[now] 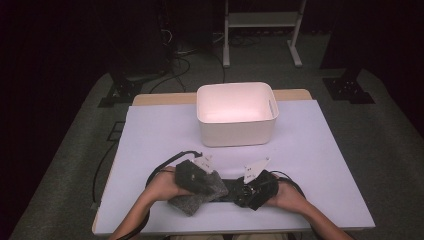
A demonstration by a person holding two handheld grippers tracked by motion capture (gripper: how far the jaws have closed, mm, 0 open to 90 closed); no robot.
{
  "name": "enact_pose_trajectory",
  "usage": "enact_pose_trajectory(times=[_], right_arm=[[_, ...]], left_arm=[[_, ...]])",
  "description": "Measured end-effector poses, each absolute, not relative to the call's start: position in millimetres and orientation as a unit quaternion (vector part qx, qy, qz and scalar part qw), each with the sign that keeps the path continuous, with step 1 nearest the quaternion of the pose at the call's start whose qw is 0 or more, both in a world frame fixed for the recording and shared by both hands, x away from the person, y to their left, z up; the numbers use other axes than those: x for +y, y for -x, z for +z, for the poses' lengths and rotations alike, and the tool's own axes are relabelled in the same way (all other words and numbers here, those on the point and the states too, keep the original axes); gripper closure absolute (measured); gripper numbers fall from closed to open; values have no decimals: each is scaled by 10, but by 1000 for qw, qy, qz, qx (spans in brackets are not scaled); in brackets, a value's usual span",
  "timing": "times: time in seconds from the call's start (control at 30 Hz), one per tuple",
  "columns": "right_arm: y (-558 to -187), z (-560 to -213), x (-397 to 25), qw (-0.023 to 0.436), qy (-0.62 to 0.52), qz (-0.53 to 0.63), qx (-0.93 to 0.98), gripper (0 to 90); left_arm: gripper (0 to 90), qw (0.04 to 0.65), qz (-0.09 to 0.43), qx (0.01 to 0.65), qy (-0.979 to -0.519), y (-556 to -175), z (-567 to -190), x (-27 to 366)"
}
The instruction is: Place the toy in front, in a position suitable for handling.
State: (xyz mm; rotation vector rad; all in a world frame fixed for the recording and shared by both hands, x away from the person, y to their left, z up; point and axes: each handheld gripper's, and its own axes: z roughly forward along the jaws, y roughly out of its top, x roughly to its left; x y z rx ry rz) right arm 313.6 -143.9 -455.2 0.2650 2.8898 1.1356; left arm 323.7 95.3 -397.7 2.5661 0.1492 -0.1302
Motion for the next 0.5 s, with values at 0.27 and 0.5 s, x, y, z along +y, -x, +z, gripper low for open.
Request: enact_pose_trajectory(times=[0.27,0.5], right_arm=[[-3090,-4552,-1441,13,-81,362,929,228],[-3064,-4547,-1440,25,-72,362,929,235]], left_arm=[[790,285,-55,38,-956,-3204,-4013,770],[799,273,-41,41,-960,-3184,-4006,892]])
